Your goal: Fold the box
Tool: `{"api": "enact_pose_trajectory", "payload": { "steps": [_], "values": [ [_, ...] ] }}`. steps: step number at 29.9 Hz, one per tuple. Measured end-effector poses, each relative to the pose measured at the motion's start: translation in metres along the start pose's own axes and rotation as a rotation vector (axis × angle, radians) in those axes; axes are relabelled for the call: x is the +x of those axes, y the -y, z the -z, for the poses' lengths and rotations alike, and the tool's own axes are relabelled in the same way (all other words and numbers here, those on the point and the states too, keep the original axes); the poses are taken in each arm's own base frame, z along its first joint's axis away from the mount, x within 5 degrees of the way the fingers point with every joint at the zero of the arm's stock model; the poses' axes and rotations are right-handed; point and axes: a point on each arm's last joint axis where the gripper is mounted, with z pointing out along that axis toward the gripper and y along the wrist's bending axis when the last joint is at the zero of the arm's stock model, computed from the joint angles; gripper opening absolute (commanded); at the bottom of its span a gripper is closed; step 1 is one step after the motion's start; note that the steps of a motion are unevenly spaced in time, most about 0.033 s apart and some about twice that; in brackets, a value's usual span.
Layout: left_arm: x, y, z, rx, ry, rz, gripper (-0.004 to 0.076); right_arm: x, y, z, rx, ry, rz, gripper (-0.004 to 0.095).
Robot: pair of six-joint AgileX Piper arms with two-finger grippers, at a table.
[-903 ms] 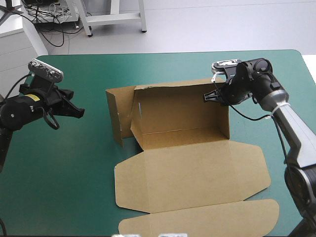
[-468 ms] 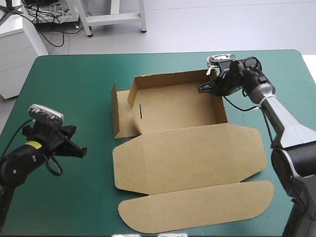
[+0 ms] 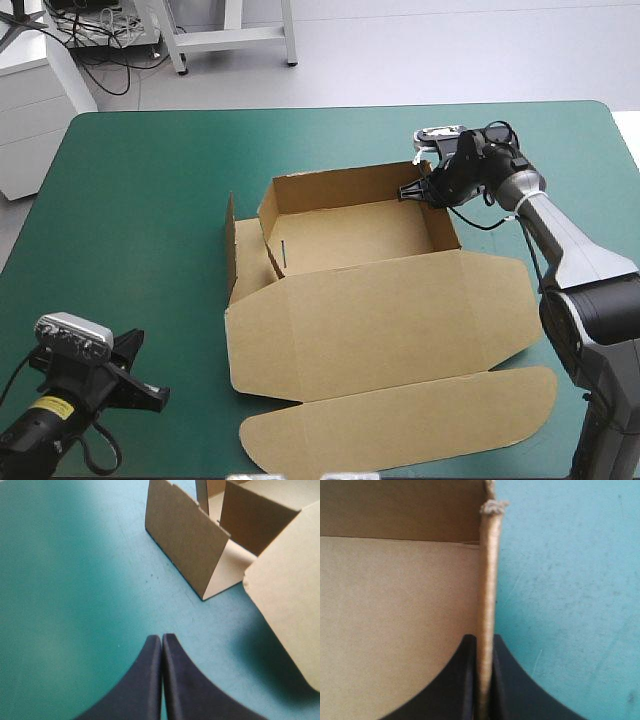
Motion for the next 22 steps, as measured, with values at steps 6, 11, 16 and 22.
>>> {"api": "enact_pose_trajectory", "payload": {
  "steps": [6, 11, 16, 22],
  "values": [
    [0.020, 0.001, 0.002, 0.000, -0.040, -0.060, -0.0010, 0.000, 0.000, 0.000, 0.000, -0.002, 0.005, 0.0073],
    [0.026, -0.005, 0.007, -0.051, -0.067, -0.087, -0.0010, 0.006, 0.000, -0.005, -0.002, -0.073, 0.024, 0.0312],
    [0.028, -0.007, 0.008, -0.071, -0.087, -0.085, -0.0010, 0.005, -0.002, -0.002, -0.004, -0.142, 0.045, 0.0415],
    [0.028, -0.008, 0.008, -0.074, -0.087, -0.082, -0.0010, -0.019, -0.001, 0.039, 0.055, -0.066, 0.071, 0.0415]
  ]
}}
